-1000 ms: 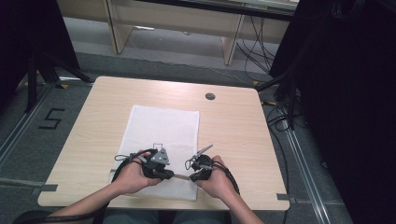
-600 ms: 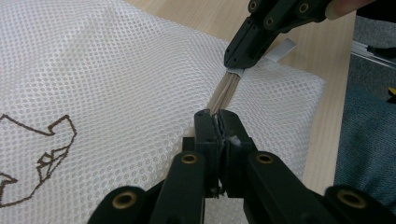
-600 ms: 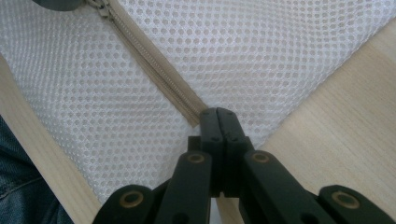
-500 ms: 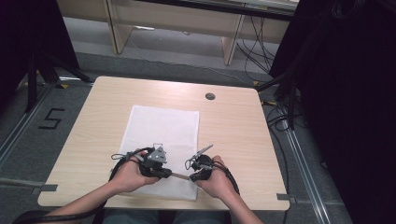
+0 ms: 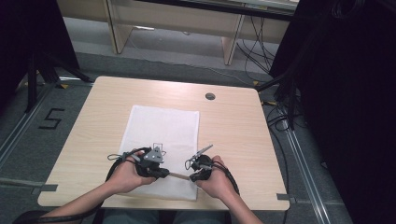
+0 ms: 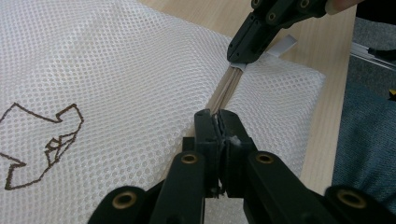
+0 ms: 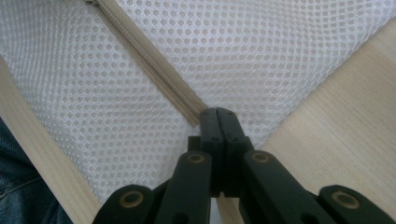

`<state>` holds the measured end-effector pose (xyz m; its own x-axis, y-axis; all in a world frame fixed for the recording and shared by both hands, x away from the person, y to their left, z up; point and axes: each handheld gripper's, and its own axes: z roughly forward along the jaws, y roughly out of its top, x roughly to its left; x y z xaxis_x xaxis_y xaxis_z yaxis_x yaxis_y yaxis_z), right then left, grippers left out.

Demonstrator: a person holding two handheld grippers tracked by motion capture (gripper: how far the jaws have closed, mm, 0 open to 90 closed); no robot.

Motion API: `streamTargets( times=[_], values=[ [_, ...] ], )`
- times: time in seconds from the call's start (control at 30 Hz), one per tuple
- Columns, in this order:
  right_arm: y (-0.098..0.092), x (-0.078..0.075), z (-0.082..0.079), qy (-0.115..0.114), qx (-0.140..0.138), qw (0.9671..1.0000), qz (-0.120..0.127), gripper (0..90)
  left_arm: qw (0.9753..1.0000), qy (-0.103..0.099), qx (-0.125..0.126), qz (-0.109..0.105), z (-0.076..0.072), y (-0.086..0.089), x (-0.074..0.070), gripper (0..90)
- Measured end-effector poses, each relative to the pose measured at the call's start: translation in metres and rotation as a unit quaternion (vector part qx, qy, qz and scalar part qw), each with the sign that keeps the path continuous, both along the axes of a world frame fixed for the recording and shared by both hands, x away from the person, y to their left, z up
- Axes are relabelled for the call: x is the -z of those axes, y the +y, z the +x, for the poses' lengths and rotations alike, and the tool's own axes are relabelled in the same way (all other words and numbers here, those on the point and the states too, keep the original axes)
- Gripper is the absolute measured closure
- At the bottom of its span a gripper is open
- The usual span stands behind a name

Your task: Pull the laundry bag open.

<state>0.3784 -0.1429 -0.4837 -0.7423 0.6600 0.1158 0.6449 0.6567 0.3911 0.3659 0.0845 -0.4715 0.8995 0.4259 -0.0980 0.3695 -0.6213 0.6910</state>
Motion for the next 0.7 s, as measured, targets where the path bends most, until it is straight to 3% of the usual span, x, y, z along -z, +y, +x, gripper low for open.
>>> streamTargets(
  times=[0.7],
  values=[
    [-0.0001, 0.0002, -0.0001, -0.001, 0.001, 1.0000, 0.001, 90.0, 1.0000, -0.007, 0.002, 0.001, 0.0010, 0.0074, -0.0033, 87.3]
  ],
)
